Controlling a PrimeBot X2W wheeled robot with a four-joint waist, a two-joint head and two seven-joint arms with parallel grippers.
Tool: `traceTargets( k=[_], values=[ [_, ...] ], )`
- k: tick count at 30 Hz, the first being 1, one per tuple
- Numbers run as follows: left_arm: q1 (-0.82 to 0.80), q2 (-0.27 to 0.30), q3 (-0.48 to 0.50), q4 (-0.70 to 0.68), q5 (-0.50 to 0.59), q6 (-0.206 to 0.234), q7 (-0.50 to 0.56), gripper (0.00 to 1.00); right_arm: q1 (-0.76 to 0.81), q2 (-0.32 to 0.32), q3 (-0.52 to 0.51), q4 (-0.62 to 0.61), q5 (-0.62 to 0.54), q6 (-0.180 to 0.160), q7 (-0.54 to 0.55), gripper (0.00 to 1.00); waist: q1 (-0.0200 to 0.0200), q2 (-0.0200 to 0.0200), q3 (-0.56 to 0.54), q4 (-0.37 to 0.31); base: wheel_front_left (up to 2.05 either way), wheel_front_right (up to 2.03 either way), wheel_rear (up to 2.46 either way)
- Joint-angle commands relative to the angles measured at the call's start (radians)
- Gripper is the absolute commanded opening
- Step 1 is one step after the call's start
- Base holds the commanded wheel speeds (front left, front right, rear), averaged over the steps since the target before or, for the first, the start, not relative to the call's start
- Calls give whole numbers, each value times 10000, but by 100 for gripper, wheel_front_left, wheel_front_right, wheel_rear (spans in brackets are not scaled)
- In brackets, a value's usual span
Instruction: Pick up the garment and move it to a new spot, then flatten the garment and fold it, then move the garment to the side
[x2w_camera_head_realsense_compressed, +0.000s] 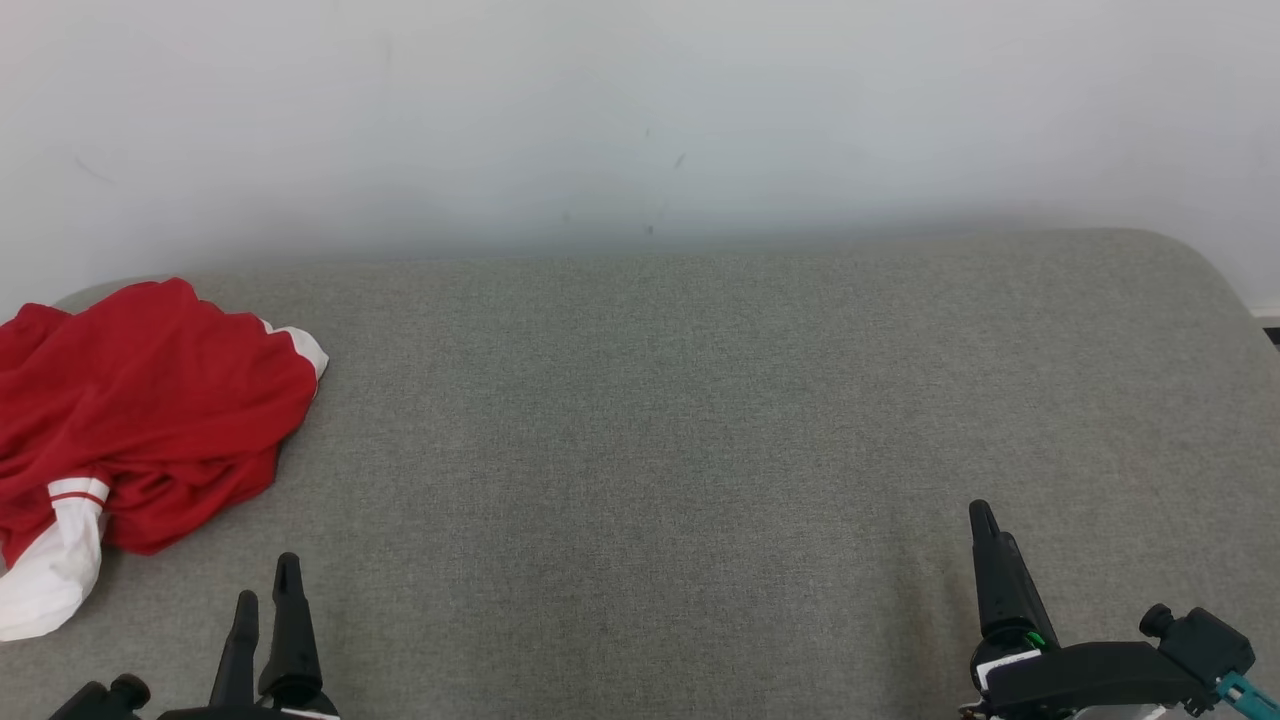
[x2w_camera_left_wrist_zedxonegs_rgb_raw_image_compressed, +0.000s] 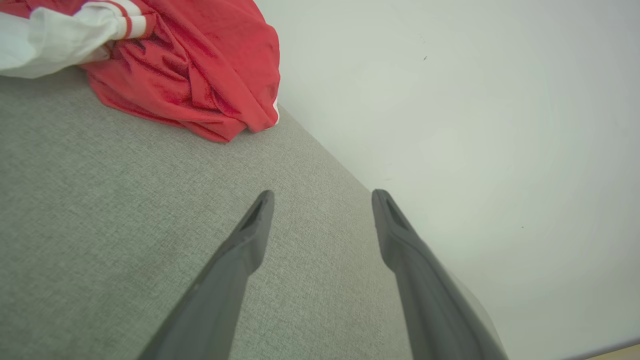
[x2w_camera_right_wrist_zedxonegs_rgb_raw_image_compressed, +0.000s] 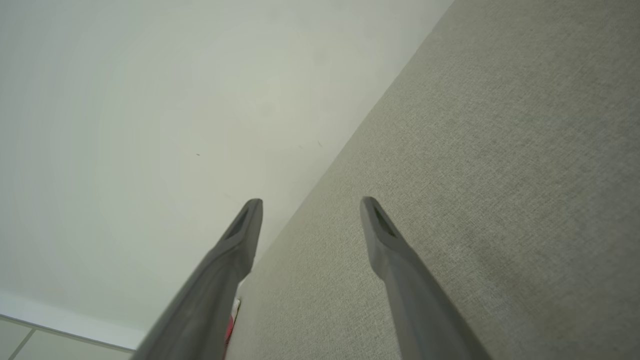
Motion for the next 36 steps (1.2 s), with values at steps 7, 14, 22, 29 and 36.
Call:
traceTargets(
  k=[7, 14, 22, 29, 36],
  values=[
    [77, 57, -142, -258, 1667, 14, -314, 100, 23, -7, 127, -319, -1372, -8, -304, 100, 0, 0, 0, 6, 0, 0, 0],
    [167, 148, -263, -338, 2906, 101, -547, 100, 103, -7, 211, -452, -2704, -10, -540, 100, 0, 0, -12, -1, 0, 0, 0],
    [257, 233, -379, -416, 3891, 258, -773, 100, 168, -8, 301, -562, -3890, -11, -765, 100, 0, 0, -6, -30, 0, 0, 0],
    [296, 286, -445, -461, 4541, 375, -935, 100, 192, -7, 347, -618, -4630, -12, -926, 100, 0, 0, 5, -41, 0, 0, 0],
    [343, 375, -544, -480, 5313, 525, -1113, 100, 237, -7, 406, -648, -5523, -13, -1099, 100, 0, 0, 7, -41, 0, 0, 0]
  ],
)
